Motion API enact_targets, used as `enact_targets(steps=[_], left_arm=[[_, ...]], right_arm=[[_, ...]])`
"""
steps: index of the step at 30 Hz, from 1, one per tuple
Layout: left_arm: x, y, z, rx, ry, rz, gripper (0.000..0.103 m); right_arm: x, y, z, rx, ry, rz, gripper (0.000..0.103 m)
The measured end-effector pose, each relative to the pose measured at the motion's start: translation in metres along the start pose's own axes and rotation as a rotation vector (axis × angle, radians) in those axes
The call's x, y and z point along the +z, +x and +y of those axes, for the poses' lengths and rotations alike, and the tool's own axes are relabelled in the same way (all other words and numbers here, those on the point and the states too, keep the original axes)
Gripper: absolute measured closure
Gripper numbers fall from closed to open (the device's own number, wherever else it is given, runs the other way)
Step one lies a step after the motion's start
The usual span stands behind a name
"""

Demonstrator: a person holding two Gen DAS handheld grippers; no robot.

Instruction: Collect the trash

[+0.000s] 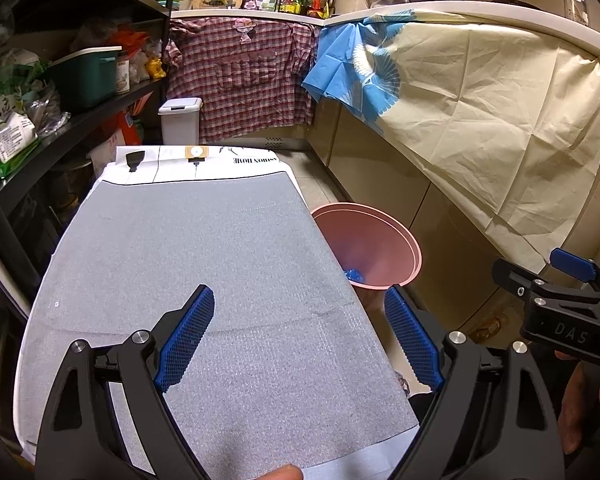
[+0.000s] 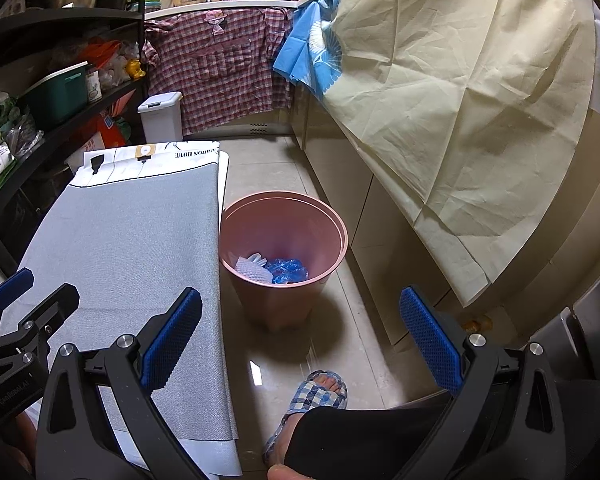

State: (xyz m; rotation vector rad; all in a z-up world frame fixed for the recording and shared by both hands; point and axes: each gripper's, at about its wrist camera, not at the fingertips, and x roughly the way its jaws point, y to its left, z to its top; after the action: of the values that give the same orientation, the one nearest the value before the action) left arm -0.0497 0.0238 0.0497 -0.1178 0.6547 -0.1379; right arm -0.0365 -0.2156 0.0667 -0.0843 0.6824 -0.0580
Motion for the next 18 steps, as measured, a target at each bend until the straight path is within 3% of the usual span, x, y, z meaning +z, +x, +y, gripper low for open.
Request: enact_targets(steps=[18], left_arm=[[-0.0012,0.0014,0.0006,0.011,0.005,0.001,0.019]], right_arm=[[0.0001,0.0,0.0003,0.0,0.001,0.0,0.006]])
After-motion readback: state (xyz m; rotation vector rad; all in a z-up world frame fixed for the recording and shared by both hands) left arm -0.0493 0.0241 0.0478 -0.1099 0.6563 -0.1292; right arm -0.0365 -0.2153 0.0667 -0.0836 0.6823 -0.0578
